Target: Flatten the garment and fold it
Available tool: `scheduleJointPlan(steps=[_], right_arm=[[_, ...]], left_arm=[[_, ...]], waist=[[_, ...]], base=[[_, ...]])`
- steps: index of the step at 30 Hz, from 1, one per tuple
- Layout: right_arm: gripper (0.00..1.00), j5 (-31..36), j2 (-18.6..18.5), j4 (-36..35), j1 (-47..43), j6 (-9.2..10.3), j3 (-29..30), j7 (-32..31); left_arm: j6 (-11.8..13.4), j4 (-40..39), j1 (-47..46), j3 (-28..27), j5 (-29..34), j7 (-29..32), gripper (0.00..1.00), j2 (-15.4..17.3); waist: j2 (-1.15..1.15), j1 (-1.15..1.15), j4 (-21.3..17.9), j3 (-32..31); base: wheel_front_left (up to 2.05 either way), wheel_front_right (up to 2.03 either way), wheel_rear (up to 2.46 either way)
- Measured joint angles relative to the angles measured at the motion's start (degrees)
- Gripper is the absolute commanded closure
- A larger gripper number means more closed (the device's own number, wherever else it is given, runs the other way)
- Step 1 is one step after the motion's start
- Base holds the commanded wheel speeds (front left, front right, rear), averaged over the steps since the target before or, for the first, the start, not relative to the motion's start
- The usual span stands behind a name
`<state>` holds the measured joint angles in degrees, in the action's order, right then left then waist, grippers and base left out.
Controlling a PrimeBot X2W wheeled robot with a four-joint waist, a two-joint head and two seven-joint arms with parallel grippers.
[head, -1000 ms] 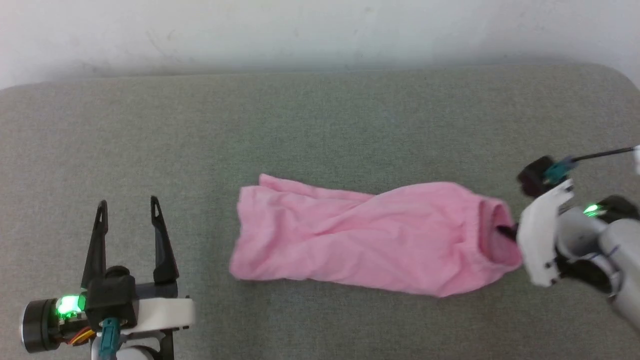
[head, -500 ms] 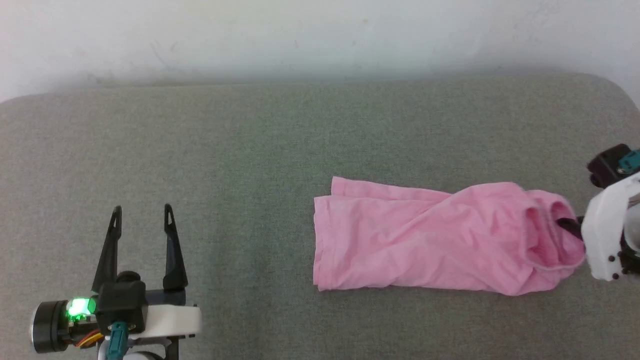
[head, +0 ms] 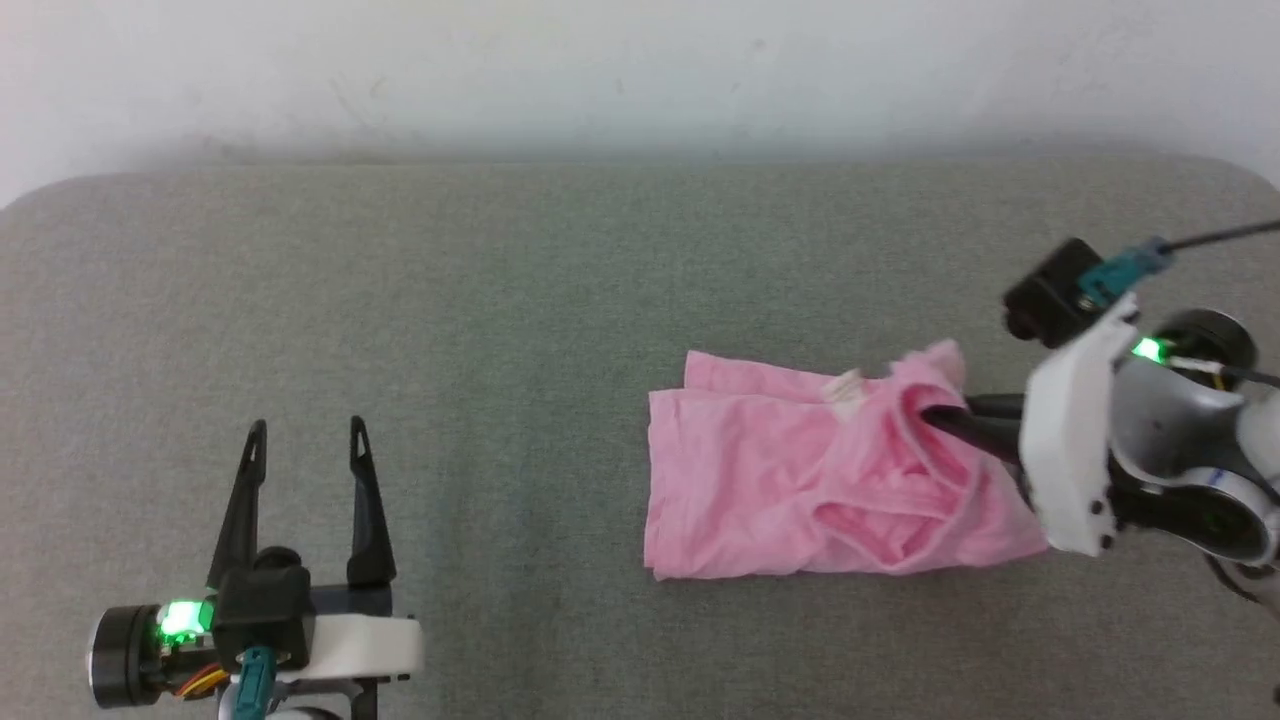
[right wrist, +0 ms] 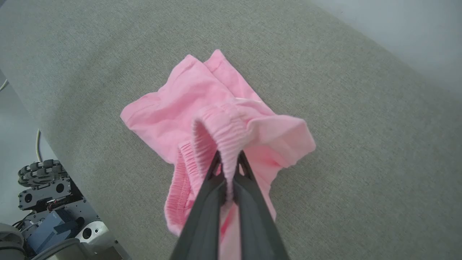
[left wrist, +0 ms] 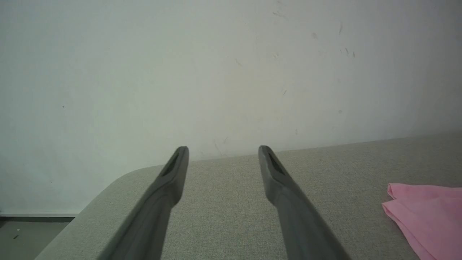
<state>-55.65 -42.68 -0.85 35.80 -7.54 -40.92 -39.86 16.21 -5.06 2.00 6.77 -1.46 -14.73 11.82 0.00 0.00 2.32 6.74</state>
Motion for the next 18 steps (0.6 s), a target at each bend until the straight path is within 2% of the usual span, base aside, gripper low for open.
scheduleJointPlan(steps=[4,8,14,18], right_arm=[[1.0,0.21,3.97,-0.12,4.17,0.0,-2.0,-1.3],[1.0,1.85,8.13,2.66,7.99,0.0,-5.41,-2.02],[1.0,4.76,14.25,11.96,11.37,0.0,-11.18,-1.58],[1.0,6.32,16.92,19.52,12.32,0.0,-14.75,-0.37]], left_arm=[[-0.14,0.26,-1.2,0.25,0.05,0.0,0.0,-0.68],[-0.58,0.37,-2.82,0.3,0.05,0.0,0.0,-1.02],[-0.6,0.46,-4.72,0.56,0.07,0.0,0.0,-2.14],[-0.98,0.67,-6.28,0.92,0.15,0.0,0.0,-2.86]], waist=[[0.0,0.0,1.28,0.97],[0.0,0.0,2.72,2.28],[0.0,0.0,4.72,4.77],[0.0,0.01,5.93,6.7]], base=[[0.0,0.0,0.0],[0.0,0.0,0.0],[0.0,0.0,0.0],[0.0,0.0,0.0]])
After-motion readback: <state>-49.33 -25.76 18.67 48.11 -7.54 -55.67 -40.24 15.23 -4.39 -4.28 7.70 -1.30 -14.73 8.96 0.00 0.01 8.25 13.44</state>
